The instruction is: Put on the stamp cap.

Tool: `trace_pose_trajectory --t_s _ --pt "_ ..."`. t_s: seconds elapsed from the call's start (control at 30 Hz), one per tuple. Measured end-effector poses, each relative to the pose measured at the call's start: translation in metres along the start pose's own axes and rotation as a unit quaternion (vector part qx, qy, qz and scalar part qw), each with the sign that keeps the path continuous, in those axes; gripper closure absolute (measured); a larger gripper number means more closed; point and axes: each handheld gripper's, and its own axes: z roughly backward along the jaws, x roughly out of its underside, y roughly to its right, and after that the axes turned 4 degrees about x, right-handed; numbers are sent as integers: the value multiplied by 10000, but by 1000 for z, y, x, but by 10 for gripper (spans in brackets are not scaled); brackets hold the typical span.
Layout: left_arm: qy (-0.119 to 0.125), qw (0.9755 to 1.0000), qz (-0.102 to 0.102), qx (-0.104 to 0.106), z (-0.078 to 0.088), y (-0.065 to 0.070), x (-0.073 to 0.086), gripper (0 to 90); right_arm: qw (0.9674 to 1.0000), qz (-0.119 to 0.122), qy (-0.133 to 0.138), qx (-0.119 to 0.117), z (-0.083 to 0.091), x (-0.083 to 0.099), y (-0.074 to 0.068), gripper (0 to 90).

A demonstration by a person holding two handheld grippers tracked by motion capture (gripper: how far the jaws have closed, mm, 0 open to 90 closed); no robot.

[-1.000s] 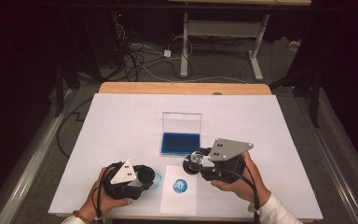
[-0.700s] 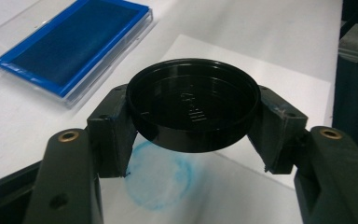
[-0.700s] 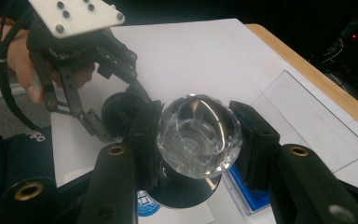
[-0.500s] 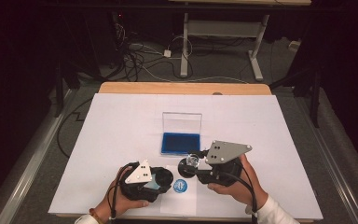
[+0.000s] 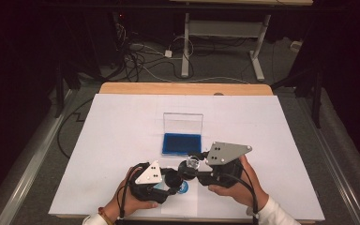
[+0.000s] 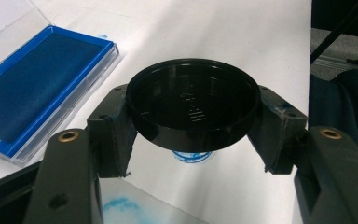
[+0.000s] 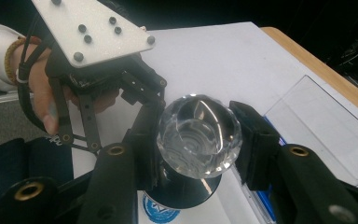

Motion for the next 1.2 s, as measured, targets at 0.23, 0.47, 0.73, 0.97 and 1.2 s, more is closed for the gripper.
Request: trace_pose_trajectory --t_s 0.23,0.47,0.73,0.97,1.2 --pt "-26 9999 -42 -93 -5 0 -5 366 10000 26 -42 13 -1 1 0 572" --pt "-31 9998 -91 -147 -9 -1 -8 366 9999 10 -101 114 -5 4 2 572" --pt "-20 9998 -126 -142 -16 -3 -12 366 9996 22 -207 179 -13 9 3 573" --pt "2 9998 -160 -81 -20 -4 -16 366 9996 35 -231 139 -18 10 2 573" --pt "153 9999 -58 -37 -23 -4 -20 366 9996 29 -271 96 -22 11 0 573"
